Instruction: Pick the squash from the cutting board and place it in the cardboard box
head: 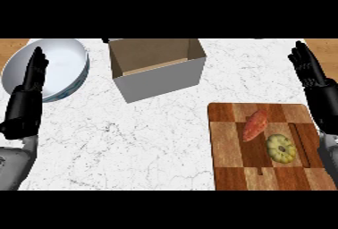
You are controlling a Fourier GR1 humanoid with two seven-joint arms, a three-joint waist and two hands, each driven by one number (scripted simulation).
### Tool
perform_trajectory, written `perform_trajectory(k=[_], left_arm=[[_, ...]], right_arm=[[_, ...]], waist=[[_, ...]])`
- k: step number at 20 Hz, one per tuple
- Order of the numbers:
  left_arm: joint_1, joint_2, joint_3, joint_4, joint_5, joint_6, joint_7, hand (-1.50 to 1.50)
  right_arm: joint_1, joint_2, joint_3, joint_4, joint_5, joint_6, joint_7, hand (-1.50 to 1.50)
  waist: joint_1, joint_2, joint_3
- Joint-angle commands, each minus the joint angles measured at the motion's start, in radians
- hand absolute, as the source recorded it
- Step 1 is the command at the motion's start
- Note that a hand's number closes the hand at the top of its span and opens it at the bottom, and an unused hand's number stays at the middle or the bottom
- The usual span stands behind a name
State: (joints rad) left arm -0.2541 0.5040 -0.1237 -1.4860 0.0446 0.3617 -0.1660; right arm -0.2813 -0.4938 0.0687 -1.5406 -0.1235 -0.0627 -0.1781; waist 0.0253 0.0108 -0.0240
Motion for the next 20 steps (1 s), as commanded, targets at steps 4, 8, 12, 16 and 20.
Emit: perform_trajectory(k=[4,8,12,16,20], left_arm=[[0.103,0.024,0.008,0.105,-0.026,0.010,0.110,0.00],[0.133,0.040,-0.007,0.154,-0.020,-0.029,0.132,0.00],[0.164,0.060,0.021,0.178,0.001,-0.045,0.190,0.00],[0.142,0.047,0.007,0.173,-0.018,-0.044,0.205,0.00],[0.114,0.064,0.022,0.189,-0.014,-0.073,0.214,0.00]], right_arm=[[0.032,-0.124,0.156,0.037,-0.021,0.347,0.001,-1.50],[-0.086,-0.404,0.252,-0.077,0.345,0.397,-0.116,-1.50],[0.098,-0.409,0.261,0.166,0.313,0.445,-0.467,-1.50],[0.023,-0.453,0.231,0.354,0.277,0.583,-0.749,-1.50],[-0.081,-0.475,0.281,0.445,0.452,0.457,-0.885,-1.50]], waist=[[-0.003,-0.004,0.024],[0.045,-0.018,0.005],[-0.003,0.003,0.030],[0.008,0.003,0.029],[0.020,0.004,0.028]])
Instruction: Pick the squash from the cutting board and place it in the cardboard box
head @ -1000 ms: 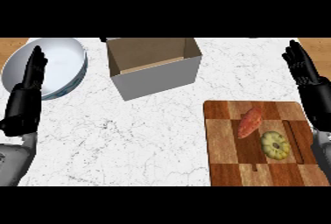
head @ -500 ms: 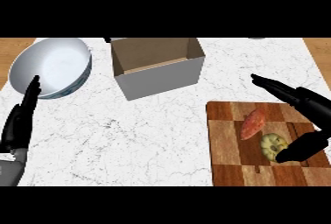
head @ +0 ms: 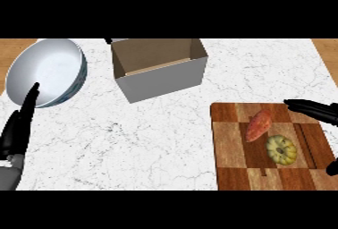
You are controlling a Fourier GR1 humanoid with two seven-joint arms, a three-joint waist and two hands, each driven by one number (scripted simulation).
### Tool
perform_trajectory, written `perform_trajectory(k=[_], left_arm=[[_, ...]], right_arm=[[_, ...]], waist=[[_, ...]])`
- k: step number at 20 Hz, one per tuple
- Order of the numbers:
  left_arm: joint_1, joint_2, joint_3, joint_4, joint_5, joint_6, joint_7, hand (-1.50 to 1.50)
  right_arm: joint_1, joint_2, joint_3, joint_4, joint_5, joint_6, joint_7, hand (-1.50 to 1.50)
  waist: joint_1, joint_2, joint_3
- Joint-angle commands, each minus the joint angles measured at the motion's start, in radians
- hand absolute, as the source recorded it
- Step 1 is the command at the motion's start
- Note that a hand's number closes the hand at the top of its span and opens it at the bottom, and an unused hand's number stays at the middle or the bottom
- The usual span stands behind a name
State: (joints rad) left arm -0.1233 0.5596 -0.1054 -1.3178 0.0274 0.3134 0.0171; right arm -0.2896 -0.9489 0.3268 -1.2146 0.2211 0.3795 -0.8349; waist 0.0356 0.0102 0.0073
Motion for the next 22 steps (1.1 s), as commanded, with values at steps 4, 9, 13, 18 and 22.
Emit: perform_trajectory(k=[4,9,13,18,22], left_arm=[[-0.014,0.006,0.009,0.025,0.003,-0.030,0.029,0.00],[0.004,-0.062,-0.031,0.007,-0.042,0.020,0.043,0.00],[-0.003,0.029,0.043,-0.003,-0.001,-0.050,0.055,0.00],[0.029,-0.022,0.045,0.038,-0.013,-0.051,0.013,0.00],[0.030,-0.025,0.053,0.029,-0.044,-0.049,0.020,0.00]], right_arm=[[-0.145,-0.089,0.112,0.061,0.298,-0.106,-0.146,-1.50],[-0.249,-0.072,0.226,0.017,0.452,-0.049,-0.040,-1.50],[-0.291,-0.080,0.297,-0.011,0.583,-0.015,0.041,-1.50],[-0.262,0.023,0.356,-0.092,0.683,0.062,0.181,-1.50],[-0.317,0.126,0.361,-0.030,0.770,0.124,0.255,-1.50]], waist=[[0.012,0.001,-0.006],[-0.002,-0.004,-0.008],[-0.006,-0.007,-0.008],[-0.031,-0.011,-0.008],[-0.026,-0.010,-0.008]])
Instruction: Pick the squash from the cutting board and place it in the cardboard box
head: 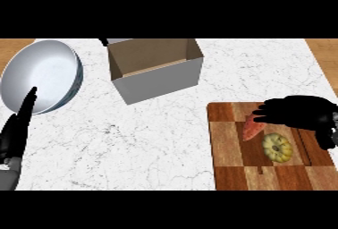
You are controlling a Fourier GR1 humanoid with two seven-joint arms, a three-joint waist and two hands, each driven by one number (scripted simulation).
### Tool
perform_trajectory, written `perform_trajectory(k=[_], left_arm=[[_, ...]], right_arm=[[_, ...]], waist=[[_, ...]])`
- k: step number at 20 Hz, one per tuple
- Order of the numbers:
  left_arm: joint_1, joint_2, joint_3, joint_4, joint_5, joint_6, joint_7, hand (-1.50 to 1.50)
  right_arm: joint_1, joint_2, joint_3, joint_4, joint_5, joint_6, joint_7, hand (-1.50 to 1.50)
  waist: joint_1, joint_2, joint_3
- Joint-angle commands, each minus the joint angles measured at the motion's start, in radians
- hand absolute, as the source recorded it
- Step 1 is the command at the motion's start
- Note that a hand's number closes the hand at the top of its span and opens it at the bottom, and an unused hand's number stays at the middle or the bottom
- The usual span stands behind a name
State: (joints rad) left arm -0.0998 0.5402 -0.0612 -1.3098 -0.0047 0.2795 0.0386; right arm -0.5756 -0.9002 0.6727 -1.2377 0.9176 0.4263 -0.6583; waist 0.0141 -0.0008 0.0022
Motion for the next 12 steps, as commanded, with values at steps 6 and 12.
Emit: perform_trajectory(k=[6,12], left_arm=[[0.033,-0.023,0.046,-0.023,-0.040,-0.022,0.020,0.00],[0.047,-0.008,0.088,-0.045,-0.035,-0.088,0.005,0.00]], right_arm=[[0.043,0.113,-0.029,0.022,0.177,0.008,0.018,-1.50],[0.060,0.082,-0.092,0.040,0.224,0.013,-0.067,-1.50]], waist=[[-0.009,0.000,-0.002],[-0.008,0.000,-0.002]])
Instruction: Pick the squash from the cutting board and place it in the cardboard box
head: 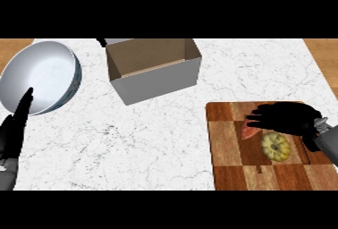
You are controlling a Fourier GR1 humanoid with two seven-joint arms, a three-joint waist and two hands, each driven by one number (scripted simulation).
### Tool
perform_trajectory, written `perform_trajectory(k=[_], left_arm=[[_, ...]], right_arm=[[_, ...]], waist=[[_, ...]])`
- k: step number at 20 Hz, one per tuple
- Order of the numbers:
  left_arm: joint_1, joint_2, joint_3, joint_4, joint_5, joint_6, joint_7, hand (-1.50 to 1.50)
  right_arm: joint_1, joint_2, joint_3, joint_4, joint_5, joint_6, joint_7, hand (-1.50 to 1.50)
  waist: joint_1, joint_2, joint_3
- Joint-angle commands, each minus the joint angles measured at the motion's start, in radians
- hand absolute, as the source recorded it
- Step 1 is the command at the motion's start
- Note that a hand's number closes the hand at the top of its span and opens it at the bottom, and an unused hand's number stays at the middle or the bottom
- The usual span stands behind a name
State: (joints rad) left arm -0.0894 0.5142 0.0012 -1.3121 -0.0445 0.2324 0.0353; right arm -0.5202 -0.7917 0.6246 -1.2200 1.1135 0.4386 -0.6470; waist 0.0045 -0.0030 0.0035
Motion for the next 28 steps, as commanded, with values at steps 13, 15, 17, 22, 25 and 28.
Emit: perform_trajectory(k=[13,15,17,22,25,28], left_arm=[[-0.031,-0.053,0.047,0.021,-0.061,-0.025,0.019,0.00],[-0.005,-0.076,0.052,0.041,-0.067,-0.014,-0.032,0.00],[-0.024,-0.083,0.036,0.016,-0.079,-0.027,0.024,0.00],[0.024,-0.066,0.062,-0.070,-0.079,-0.054,0.055,0.00],[0.004,-0.084,0.066,-0.031,-0.095,-0.051,0.043,0.00],[-0.006,-0.067,0.102,0.009,-0.085,-0.070,-0.019,0.00]], right_arm=[[0.131,-0.014,-0.058,-0.208,0.004,0.126,-0.091,-1.50],[0.186,-0.035,-0.029,-0.229,0.049,0.085,-0.059,-1.50],[0.175,-0.008,-0.018,-0.246,0.091,0.111,0.001,-1.50],[0.197,0.021,-0.026,-0.203,0.163,0.098,0.052,-1.50],[0.229,0.049,-0.033,-0.225,0.187,0.121,0.095,-1.50],[0.218,0.108,-0.057,-0.056,0.219,-0.033,0.064,1.50]], waist=[[-0.009,0.002,-0.004],[-0.010,0.002,-0.004],[-0.007,0.002,-0.004],[0.001,0.002,-0.003],[-0.005,0.002,-0.004],[0.000,0.004,-0.003]])
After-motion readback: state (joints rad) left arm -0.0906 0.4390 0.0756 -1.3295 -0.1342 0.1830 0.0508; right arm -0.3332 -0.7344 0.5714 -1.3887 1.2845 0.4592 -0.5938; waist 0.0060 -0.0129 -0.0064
